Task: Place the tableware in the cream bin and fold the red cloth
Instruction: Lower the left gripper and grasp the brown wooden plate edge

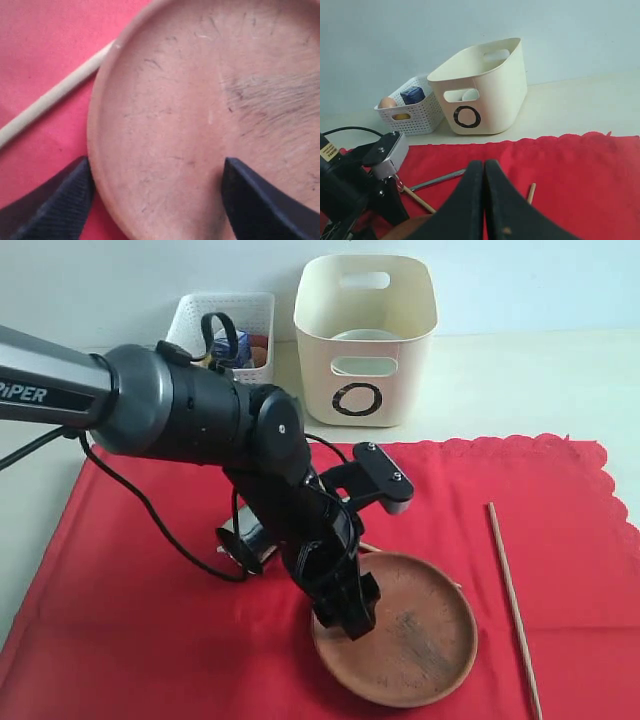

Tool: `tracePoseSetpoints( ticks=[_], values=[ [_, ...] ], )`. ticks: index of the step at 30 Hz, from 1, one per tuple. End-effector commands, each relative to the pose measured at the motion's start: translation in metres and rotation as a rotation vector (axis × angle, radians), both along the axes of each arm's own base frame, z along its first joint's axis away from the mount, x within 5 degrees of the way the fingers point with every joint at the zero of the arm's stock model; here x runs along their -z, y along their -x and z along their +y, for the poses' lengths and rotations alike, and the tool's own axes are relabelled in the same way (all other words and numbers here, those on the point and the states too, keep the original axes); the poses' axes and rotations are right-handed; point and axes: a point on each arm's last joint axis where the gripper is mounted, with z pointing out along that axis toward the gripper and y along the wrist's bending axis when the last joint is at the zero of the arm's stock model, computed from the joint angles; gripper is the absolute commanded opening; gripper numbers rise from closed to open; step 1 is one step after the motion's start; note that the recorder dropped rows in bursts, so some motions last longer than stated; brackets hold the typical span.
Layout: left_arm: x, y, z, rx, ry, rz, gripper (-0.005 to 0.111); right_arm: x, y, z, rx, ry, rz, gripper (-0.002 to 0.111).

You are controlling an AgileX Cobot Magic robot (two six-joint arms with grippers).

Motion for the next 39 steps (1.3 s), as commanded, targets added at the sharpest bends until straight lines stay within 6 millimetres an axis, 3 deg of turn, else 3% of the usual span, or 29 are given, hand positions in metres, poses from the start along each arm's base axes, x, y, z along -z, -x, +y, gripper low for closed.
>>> tracePoseSetpoints(
  ticks=[1,3,6,12,26,33,39],
  values=[
    [0.005,0.002,-0.001,-0.024,0.004,0.031,0.069,0.001,0.000,0.000,0.001,0.007,-0.011,0.000],
    [0.004,0.003,-0.002,-0.040,0.014,0.043,0.067,0.001,0.000,0.000,0.001,0.007,-0.011,0.000],
    [0.004,0.003,-0.003,-0.051,0.023,0.049,0.051,0.001,0.000,0.000,0.001,0.007,-0.011,0.000],
    [0.004,0.004,-0.003,-0.056,0.023,0.059,0.000,0.001,0.000,0.000,0.001,0.007,-0.011,0.000],
    [0.003,0.005,-0.001,-0.125,0.000,0.129,0.000,0.001,0.000,0.000,0.001,0.007,-0.011,0.000],
    [-0.017,-0.011,0.002,-0.231,0.019,0.203,0.000,0.001,0.000,0.000,0.001,0.007,-0.011,0.000],
    [-0.029,-0.012,0.005,-0.246,0.048,0.202,0.000,0.001,0.000,0.000,0.001,0.007,-0.011,0.000]
  ],
)
